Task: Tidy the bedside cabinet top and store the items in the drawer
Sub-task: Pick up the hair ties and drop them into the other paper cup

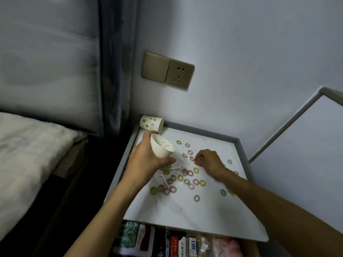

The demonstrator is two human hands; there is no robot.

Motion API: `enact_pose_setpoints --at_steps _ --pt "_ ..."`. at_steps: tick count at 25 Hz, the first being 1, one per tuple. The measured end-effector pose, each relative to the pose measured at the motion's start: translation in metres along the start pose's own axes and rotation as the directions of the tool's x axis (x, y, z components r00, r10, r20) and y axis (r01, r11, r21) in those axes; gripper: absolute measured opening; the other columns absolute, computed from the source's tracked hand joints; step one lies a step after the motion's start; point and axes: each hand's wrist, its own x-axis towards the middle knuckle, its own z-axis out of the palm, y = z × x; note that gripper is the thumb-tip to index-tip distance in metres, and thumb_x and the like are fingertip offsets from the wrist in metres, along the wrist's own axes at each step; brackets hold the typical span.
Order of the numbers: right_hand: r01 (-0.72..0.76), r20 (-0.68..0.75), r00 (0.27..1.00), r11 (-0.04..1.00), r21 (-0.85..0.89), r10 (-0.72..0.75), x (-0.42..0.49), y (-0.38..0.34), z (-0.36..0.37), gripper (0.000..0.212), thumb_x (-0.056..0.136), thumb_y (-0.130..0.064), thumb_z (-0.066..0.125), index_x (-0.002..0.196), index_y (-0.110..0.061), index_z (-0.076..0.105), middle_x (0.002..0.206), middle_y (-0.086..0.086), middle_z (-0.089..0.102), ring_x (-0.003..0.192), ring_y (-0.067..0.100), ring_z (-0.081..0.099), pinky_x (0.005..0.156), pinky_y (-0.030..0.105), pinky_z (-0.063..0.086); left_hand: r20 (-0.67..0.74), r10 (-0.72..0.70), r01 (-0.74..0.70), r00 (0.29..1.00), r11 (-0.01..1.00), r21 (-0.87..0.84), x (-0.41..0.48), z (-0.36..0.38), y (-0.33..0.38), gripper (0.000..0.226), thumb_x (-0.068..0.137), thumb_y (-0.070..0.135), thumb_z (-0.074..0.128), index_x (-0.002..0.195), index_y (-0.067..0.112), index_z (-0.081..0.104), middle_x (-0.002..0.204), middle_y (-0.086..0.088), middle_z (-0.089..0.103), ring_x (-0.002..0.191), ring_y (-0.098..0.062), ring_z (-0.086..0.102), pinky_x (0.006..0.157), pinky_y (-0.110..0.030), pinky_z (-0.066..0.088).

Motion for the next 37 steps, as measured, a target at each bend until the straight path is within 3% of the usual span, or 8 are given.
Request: enact_pose_setpoints --at_steps 5,9,14,17,20,30,34,37 --pt "0.044 -0.010 0.999 0.999 0.011 -0.044 -0.013 0.003 -0.002 0.013 0.087 -0.015 0.072 0.099 -0.011 0.073 0.102 0.006 0.070 0.088 0.013 0.060 0.076 0.019 0.042 0.024 -0.002 0.001 1.000 1.000 0.010 -0.004 0.000 0.003 0.080 0.054 0.033 0.092 0.121 0.032 0.049 0.104 0.004 0.065 0.092 -0.017 0.062 0.075 -0.036 0.055" --pt "0.046 -0.123 0.992 0.987 0.155 -0.027 -0.015 0.010 -0.015 0.011 0.084 -0.011 0.074 0.094 -0.014 0.074 0.094 0.000 0.071 0.080 0.003 0.061 0.065 0.002 0.042 0.032 -0.005 0.004 0.999 1.000 0.016 -0.006 -0.001 0.005 0.080 0.055 0.032 0.092 0.122 0.031 0.048 0.106 0.001 0.065 0.094 -0.020 0.062 0.079 -0.040 0.056" --pt "-0.052 -0.126 0.987 0.937 0.344 0.101 -0.008 0.017 -0.037 0.010 0.083 -0.016 0.076 0.093 -0.012 0.075 0.087 0.000 0.073 0.081 0.016 0.068 0.067 0.017 0.049 0.044 -0.024 0.022 0.999 0.999 0.036 -0.007 0.001 0.004 0.082 0.055 0.037 0.090 0.124 0.034 0.047 0.106 -0.001 0.064 0.099 -0.024 0.060 0.083 -0.041 0.054" --pt "-0.010 -0.090 0.996 0.991 0.131 0.022 -0.012 0.025 -0.036 0.021 0.086 -0.014 0.073 0.106 -0.010 0.073 0.103 0.001 0.069 0.091 0.014 0.063 0.079 0.020 0.046 0.056 -0.026 0.023 0.998 0.999 0.049 -0.008 0.002 0.004 0.082 0.055 0.039 0.090 0.125 0.034 0.046 0.107 0.000 0.064 0.103 -0.025 0.058 0.085 -0.042 0.053" --pt "0.026 -0.172 0.985 1.000 0.002 -0.026 -0.022 0.029 -0.026 0.017 0.086 -0.017 0.073 0.102 -0.012 0.073 0.102 0.000 0.066 0.084 0.009 0.058 0.070 0.015 0.043 0.057 -0.026 0.024 0.998 0.999 0.032 -0.006 0.003 0.003 0.082 0.055 0.037 0.090 0.124 0.033 0.047 0.106 -0.001 0.065 0.103 -0.027 0.058 0.085 -0.043 0.053" --pt "0.047 -0.054 0.997 0.975 -0.216 -0.060 -0.028 0.019 -0.006 0.014 0.090 -0.021 0.068 0.099 -0.011 0.073 0.102 0.006 0.068 0.093 0.019 0.063 0.078 0.025 0.048 0.077 -0.035 0.033 0.996 0.999 0.026 -0.005 0.008 0.001 0.081 0.054 0.038 0.091 0.122 0.034 0.047 0.105 0.000 0.065 0.106 -0.029 0.057 0.084 -0.046 0.053" --pt "0.011 -0.122 0.992 0.994 -0.104 -0.024 -0.029 0.029 -0.022 0.004 0.094 -0.014 0.062 0.092 -0.014 0.065 0.096 0.008 0.068 0.082 0.019 0.063 0.069 0.026 0.049 0.091 -0.025 0.024 0.996 1.000 0.011 -0.004 0.007 0.002 0.081 0.055 0.036 0.091 0.123 0.032 0.047 0.107 0.000 0.065 0.105 -0.029 0.057 0.083 -0.047 0.054" --pt "0.015 -0.152 0.988 0.996 -0.087 -0.028 -0.030 0.046 -0.040 0.012 0.094 -0.011 0.060 0.099 -0.006 0.069 0.100 0.010 0.070 0.089 0.022 0.063 0.073 0.026 0.045 0.093 -0.020 0.018 0.996 1.000 0.024 -0.006 0.007 0.002 0.082 0.055 0.037 0.091 0.124 0.033 0.047 0.108 0.001 0.064 0.105 -0.028 0.057 0.083 -0.048 0.054"
